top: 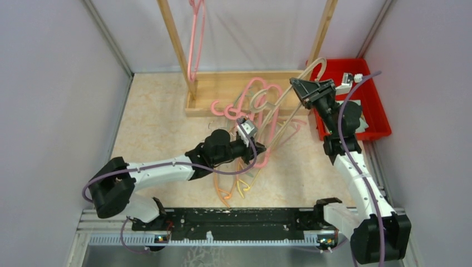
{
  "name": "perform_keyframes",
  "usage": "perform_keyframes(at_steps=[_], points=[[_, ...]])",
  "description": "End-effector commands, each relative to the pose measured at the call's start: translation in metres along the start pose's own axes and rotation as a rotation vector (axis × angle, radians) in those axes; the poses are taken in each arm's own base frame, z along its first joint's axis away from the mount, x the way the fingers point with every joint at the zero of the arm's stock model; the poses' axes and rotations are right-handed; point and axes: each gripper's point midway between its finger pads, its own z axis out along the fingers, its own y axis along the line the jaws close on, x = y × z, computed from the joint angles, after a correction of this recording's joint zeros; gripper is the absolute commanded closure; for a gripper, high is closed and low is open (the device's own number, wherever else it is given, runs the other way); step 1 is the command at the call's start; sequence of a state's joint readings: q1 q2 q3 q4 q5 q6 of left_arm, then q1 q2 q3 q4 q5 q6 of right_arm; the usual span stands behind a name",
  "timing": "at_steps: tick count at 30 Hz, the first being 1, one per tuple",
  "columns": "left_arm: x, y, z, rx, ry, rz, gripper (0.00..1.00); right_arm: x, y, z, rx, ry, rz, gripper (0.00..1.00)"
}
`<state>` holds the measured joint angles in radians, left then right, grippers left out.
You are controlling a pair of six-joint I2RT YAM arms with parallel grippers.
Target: Organize the hangers
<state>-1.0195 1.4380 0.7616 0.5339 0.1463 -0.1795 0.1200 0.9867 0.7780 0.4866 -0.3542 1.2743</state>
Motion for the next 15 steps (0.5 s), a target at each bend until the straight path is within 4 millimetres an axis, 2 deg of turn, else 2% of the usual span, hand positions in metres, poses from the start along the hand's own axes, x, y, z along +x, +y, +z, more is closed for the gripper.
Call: perform_keyframes(at_steps=[1, 4, 7, 12, 15], points=[[-0.038, 0.032, -0.007, -0.210, 0.001, 0.103, 1.00, 0.006, 0.009, -0.006, 0.026, 0.060, -0.091, 0.70], [-0.079, 0.056, -0.015, -0.378, -0.025, 0.178, 1.00, 0.016, -0.015, -0.019, 0.110, 0.092, -0.157, 0.44], [-0.111, 0.077, -0.022, -0.488, -0.039, 0.238, 1.00, 0.026, -0.028, -0.034, 0.142, 0.124, -0.198, 0.28], [-0.148, 0.105, -0.025, -0.542, -0.019, 0.235, 1.00, 0.036, -0.036, -0.052, 0.185, 0.181, -0.271, 0.24], [-0.152, 0.129, -0.027, -0.548, 0.046, 0.197, 1.00, 0.037, -0.038, -0.059, 0.203, 0.187, -0.300, 0.24]])
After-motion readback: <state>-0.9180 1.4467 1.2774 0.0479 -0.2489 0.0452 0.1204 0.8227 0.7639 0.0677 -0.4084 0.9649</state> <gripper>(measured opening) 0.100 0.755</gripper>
